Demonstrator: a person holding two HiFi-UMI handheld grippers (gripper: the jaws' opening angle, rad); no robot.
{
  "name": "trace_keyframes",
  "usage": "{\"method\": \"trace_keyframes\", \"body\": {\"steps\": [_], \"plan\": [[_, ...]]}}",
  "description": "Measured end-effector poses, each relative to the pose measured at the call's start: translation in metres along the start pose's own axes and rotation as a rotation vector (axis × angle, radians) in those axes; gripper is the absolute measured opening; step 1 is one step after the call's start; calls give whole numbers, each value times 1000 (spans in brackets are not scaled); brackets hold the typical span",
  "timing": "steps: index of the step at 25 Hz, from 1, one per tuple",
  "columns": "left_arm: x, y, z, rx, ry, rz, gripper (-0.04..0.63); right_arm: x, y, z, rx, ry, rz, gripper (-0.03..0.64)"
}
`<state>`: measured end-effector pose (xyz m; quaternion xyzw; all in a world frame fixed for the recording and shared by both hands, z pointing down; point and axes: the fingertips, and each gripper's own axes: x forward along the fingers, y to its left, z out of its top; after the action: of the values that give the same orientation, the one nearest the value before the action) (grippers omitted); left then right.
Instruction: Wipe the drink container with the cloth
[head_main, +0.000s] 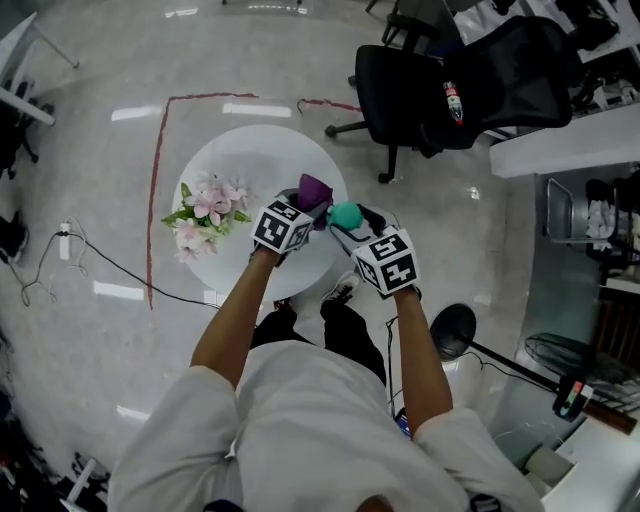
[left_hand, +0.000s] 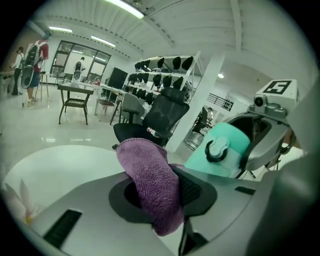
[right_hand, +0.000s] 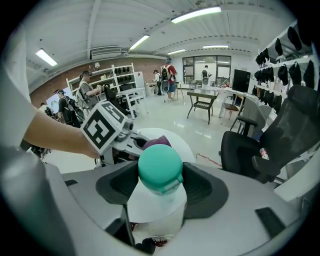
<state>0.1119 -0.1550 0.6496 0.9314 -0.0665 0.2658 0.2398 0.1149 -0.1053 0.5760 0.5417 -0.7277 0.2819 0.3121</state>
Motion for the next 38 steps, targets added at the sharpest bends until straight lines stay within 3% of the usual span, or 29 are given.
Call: {"method": "trace_keyframes", "body": {"steps": [7, 14, 20, 24, 29, 38], "plan": [[28, 21, -34, -81, 63, 20, 118, 2, -2, -1, 24, -9, 12, 288], [52, 39, -80, -37, 221, 81, 118, 3, -1, -1, 33, -16, 38, 290], [52, 44, -82, -51, 215, 135, 120, 4, -3, -2, 53, -30, 75, 295], [28, 40, -69, -76, 161, 232, 120, -4, 2, -6, 18, 1, 180, 331], [-34, 38, -41, -157, -2, 369, 120, -19, 4, -4, -212, -20, 316, 362], [-95, -15, -20, -156, -131, 535, 120, -32, -9, -13, -914, -19, 599, 362]]}}
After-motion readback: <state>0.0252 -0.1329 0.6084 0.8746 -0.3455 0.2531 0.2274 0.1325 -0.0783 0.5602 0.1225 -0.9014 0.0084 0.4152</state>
